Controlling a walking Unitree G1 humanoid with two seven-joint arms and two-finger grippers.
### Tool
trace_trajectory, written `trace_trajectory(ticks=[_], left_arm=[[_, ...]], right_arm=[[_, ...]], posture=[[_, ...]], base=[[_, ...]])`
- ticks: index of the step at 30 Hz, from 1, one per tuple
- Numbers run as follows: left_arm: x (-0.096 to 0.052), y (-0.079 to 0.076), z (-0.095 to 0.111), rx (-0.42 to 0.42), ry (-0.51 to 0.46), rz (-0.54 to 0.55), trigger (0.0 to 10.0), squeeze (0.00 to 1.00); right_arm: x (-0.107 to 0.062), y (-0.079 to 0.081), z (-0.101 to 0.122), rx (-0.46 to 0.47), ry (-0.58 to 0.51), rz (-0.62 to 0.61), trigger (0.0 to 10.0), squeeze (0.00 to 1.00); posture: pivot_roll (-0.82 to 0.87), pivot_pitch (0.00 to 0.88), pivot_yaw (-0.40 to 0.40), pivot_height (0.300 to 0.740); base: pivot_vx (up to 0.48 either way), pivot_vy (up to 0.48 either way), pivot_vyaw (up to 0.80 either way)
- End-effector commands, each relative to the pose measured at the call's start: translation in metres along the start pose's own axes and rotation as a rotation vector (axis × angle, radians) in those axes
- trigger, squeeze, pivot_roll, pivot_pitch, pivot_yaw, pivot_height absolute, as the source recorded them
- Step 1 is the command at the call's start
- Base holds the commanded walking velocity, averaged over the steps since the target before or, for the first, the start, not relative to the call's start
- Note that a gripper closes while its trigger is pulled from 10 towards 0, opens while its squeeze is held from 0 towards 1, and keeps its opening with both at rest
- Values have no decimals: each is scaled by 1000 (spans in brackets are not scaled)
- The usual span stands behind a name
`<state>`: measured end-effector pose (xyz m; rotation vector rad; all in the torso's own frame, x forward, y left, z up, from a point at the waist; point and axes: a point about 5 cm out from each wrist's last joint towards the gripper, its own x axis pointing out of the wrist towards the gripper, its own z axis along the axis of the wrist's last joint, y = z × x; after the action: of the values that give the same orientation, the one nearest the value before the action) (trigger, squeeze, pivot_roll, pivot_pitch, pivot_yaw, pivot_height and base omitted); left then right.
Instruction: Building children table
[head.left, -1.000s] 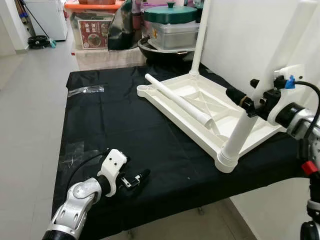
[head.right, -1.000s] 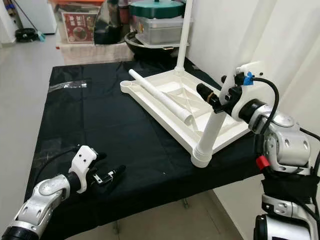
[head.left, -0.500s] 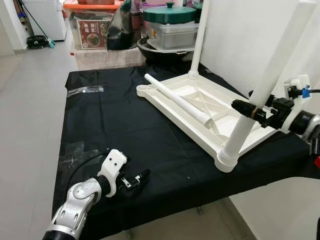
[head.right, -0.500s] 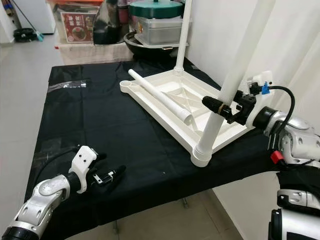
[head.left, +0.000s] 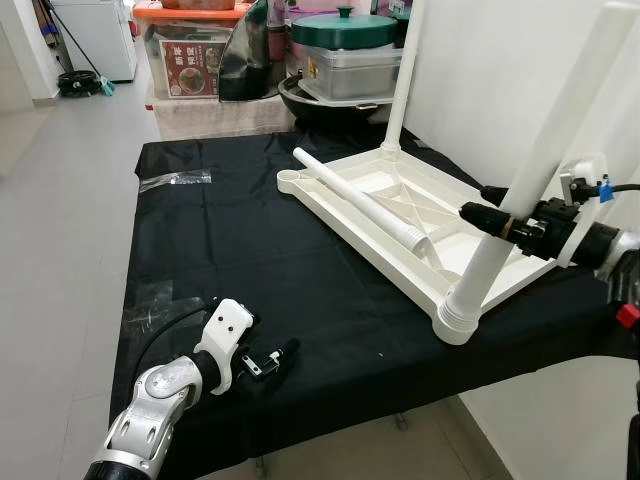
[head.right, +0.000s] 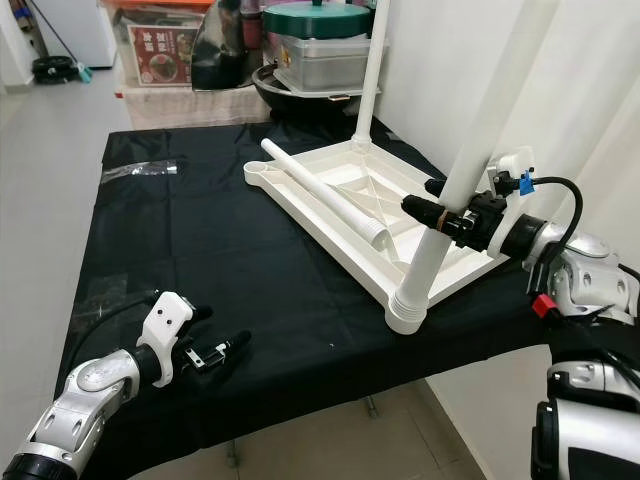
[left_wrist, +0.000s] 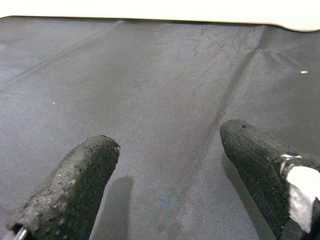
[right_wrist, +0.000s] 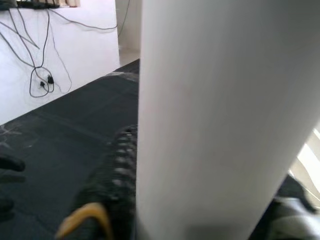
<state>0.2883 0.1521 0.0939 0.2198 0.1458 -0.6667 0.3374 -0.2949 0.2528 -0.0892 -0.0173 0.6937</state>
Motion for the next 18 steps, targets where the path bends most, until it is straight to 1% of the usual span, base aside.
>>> trace_trajectory(ticks=[1, 7, 10, 11, 13, 14, 15, 16, 17, 18], left_arm=[[-2, 2, -1, 6, 11, 3, 10000, 0], [-2, 2, -1, 6, 10, 3, 10000, 0], [-2, 1, -1, 5, 9, 3, 10000, 0], [-2, 1, -1, 5, 9, 3, 10000, 0], [-3, 1, -1, 4, 9, 4, 10000, 0], [-3, 1, -1, 4, 9, 4, 10000, 0], [-3, 1, -2, 4, 9, 4, 10000, 0], [-3, 1, -2, 4, 9, 4, 10000, 0], [-3, 0, -2, 3, 10, 4, 10000, 0], [-3, 0, -2, 3, 10, 4, 10000, 0]], right_arm=[[1, -1, 1, -18, 10, 7, 0, 0], [3, -3, -3, -25, 10, 6, 0, 0], [5, -6, -7, -42, 20, -49, 0, 0], [5, -6, -7, -42, 20, -49, 0, 0], [10, -5, -12, -68, 40, -102, 0, 0], [10, -5, -12, -68, 40, -102, 0, 0], [14, -5, -14, -68, 39, -156, 0, 0], [14, -5, -14, -68, 39, -156, 0, 0], [20, -3, -16, -64, 29, -210, 0, 0], [20, -3, -16, -64, 29, -210, 0, 0]], posture=[[-12, 0, -75, 740], [-13, 0, -76, 740], [-13, 0, -77, 740], [-13, 0, -77, 740], [-15, 0, -77, 740], [-15, 0, -77, 740], [-15, 0, -78, 740], [-15, 0, -78, 740], [-15, 0, -77, 740], [-15, 0, -77, 740]], base=[[0, 0, 0], [0, 0, 0], [0, 0, 0], [0, 0, 0], [0, 0, 0], [0, 0, 0], [0, 0, 0], [0, 0, 0], [0, 0, 0], [0, 0, 0]])
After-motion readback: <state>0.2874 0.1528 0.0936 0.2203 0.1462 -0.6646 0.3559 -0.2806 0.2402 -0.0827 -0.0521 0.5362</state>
